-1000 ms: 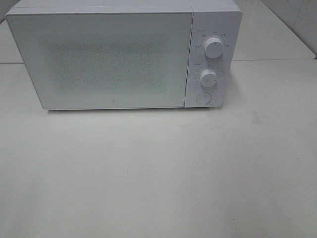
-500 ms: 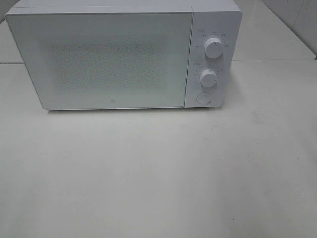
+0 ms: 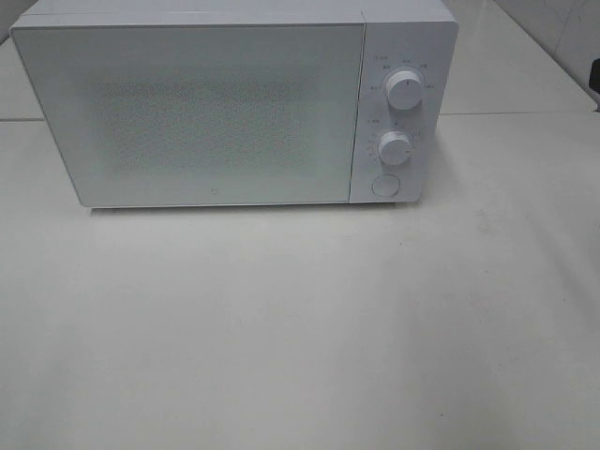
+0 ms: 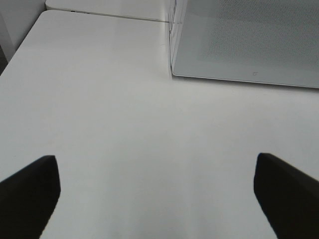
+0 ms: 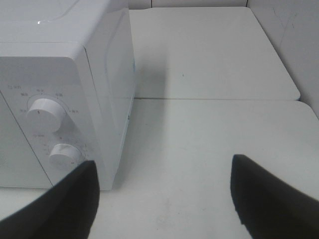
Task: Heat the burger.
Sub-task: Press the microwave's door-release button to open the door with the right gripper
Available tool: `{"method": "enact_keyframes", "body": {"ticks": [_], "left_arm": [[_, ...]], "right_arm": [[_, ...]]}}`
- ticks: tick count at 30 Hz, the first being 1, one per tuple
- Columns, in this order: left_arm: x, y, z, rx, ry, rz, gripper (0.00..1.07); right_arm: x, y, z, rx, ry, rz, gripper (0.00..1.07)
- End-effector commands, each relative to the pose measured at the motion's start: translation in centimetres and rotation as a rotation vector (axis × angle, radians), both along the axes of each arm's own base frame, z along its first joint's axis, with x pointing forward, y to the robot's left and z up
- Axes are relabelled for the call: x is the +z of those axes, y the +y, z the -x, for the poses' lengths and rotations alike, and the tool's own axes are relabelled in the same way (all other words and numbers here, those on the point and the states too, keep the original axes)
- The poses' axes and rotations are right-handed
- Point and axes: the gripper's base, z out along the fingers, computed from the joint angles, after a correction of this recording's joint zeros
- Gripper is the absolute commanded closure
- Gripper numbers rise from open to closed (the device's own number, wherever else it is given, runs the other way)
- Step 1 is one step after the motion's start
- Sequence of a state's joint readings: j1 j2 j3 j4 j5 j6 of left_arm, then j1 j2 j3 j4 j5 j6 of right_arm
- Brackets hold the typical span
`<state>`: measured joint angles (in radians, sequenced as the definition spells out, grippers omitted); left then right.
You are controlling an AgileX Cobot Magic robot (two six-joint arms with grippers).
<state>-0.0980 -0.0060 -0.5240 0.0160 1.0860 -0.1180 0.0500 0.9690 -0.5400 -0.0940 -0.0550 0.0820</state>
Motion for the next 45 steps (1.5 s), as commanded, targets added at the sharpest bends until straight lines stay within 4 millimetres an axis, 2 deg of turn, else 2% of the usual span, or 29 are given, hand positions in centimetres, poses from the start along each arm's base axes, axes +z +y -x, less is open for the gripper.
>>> {"method": "enact_keyframes", "body": {"ticks": [1, 5, 12, 22, 29, 33, 38, 40, 41, 43, 45], "left_arm": [[0.0, 0.0, 0.2, 0.001, -0.027, 0.009, 0.09], [0.0, 0.0, 0.2, 0.001, -0.027, 0.009, 0.09], [0.0, 0.0, 0.2, 0.001, -0.027, 0.009, 0.09], [0.0, 0.0, 0.2, 0.001, -0.027, 0.009, 0.09], [0.0, 0.0, 0.2, 0.001, -0.027, 0.009, 0.09], [0.0, 0.0, 0.2, 0.001, -0.027, 0.009, 0.09], [0.0, 0.0, 0.2, 0.001, -0.027, 0.009, 0.09], [0.0, 0.0, 0.2, 0.001, -0.027, 0.009, 0.09], [0.0, 0.0, 0.2, 0.001, -0.027, 0.009, 0.09], [0.0, 0.0, 0.2, 0.001, -0.027, 0.009, 0.09], [0.0, 0.0, 0.2, 0.001, -0.027, 0.009, 0.09]], "right_arm": [[-0.2, 0.1, -1.1, 0.010, -0.039, 0.008, 0.36], [-0.8, 0.2, -2.0, 0.028, -0.051, 0.027, 0.36], [-4.1, 0.6, -3.1, 0.057, -0.155, -0.012, 0.36], [-7.7, 0.3, -2.9, 0.001, -0.249, -0.074, 0.36], [-9.6, 0.1, -2.6, -0.048, -0.228, -0.054, 0.36], [-10.8, 1.4, -2.0, -0.064, -0.208, -0.005, 0.36], [-11.3, 2.8, -1.8, -0.056, -0.209, 0.012, 0.36], [-11.9, 4.0, -1.6, -0.050, -0.190, 0.001, 0.36], [-11.9, 4.0, -1.6, -0.050, -0.190, 0.001, 0.36], [-12.8, 5.5, -1.1, -0.042, -0.167, -0.006, 0.36], [-13.0, 5.9, -1.0, -0.040, -0.161, -0.006, 0.36]]}}
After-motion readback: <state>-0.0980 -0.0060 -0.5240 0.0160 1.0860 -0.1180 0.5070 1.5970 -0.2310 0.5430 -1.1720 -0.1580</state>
